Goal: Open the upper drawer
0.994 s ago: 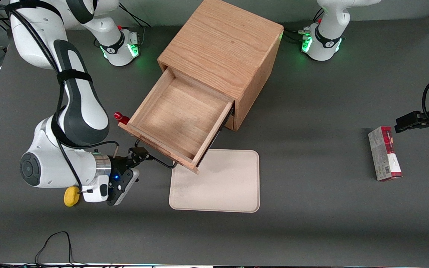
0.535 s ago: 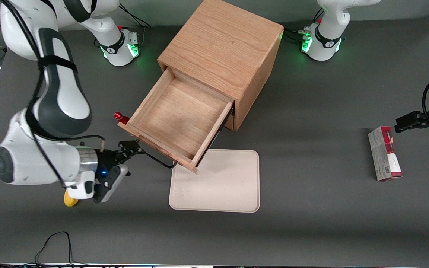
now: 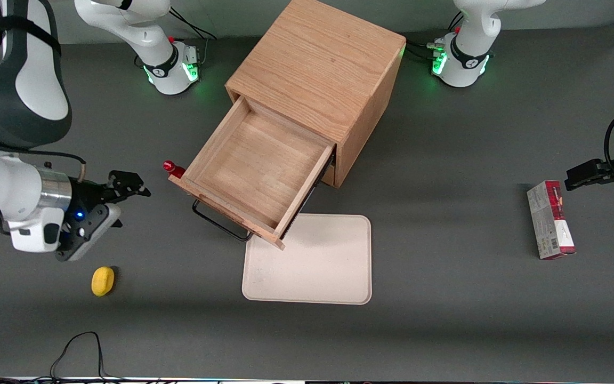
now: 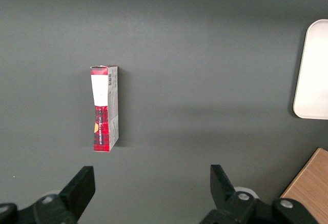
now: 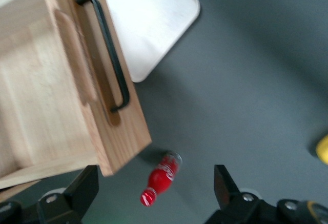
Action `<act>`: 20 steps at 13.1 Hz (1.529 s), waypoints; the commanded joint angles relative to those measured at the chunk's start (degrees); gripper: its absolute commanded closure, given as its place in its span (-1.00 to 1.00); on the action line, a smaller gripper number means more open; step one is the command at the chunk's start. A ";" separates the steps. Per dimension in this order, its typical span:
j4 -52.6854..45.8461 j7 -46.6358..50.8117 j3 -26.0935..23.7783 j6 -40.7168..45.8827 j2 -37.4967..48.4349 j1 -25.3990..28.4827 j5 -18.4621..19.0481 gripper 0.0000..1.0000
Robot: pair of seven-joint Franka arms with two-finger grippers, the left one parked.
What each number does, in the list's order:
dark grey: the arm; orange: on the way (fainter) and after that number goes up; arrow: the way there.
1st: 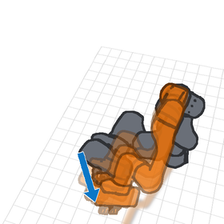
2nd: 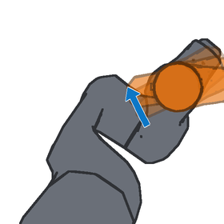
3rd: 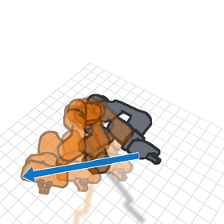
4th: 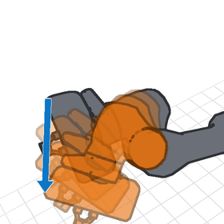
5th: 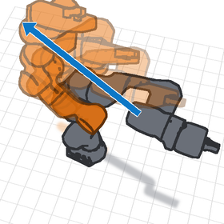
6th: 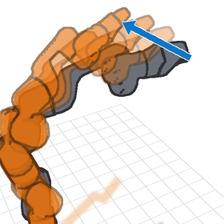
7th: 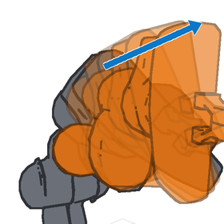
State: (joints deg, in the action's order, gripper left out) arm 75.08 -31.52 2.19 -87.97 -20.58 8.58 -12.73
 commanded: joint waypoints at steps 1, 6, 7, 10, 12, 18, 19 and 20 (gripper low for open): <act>22.42 7.05 0.54 -10.18 15.27 1.17 3.67 -1.00; 26.43 21.15 0.71 -8.28 18.73 1.08 6.92 -1.00; 26.52 21.23 0.71 -8.62 19.26 1.08 7.80 -1.00; 27.30 23.77 0.63 -10.29 20.75 1.17 8.42 -1.00; 28.53 24.22 0.71 -10.82 22.51 1.08 8.42 -1.00; 33.71 26.06 0.89 -13.63 26.72 0.82 8.42 -1.00; 34.07 25.98 2.98 -13.64 27.17 1.52 8.42 -1.00; 34.08 25.89 4.91 -13.64 27.35 3.52 8.33 -1.00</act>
State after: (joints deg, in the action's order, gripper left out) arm 106.30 -7.06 3.85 -100.15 3.83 9.28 -5.68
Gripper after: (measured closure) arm 0.000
